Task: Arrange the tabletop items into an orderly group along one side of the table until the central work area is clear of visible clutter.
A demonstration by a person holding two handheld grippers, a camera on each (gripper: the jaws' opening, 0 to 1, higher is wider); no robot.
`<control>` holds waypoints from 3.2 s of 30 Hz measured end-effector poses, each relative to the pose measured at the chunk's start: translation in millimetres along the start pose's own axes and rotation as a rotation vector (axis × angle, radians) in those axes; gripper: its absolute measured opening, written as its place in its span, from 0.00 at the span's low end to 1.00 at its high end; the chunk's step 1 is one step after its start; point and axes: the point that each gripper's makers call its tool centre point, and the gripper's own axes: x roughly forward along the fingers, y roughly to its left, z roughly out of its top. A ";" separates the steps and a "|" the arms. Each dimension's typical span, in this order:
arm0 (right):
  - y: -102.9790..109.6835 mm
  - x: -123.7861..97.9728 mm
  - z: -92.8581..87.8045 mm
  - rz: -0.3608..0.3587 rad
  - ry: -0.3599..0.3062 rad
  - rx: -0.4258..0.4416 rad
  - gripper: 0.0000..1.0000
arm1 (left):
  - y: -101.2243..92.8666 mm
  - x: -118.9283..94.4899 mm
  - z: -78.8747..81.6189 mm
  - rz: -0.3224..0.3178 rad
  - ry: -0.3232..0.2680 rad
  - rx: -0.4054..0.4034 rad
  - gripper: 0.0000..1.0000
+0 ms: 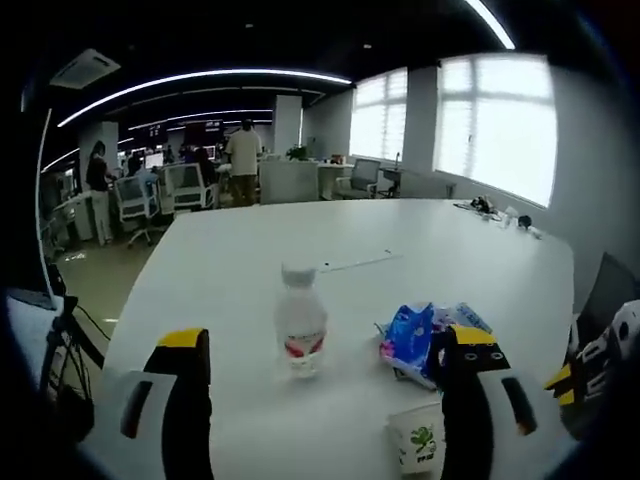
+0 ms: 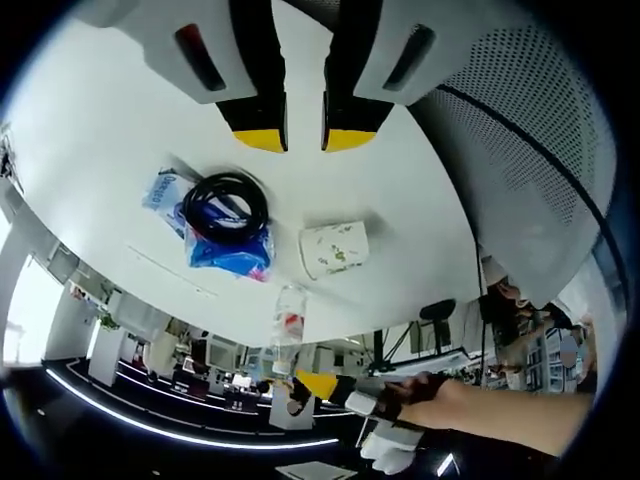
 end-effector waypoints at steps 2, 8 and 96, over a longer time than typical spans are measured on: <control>-0.2 -0.1 0.3 0.001 -0.002 0.000 0.11 | 1.7 -9.6 -1.6 0.013 -0.005 0.027 1.00; 1.1 -1.4 1.4 0.010 -0.010 0.005 0.13 | -11.1 -41.8 -12.8 0.027 -0.028 0.044 1.00; 2.0 86.2 110.9 0.453 -0.001 -0.098 0.25 | -80.0 -96.5 -137.6 0.004 0.139 0.144 0.88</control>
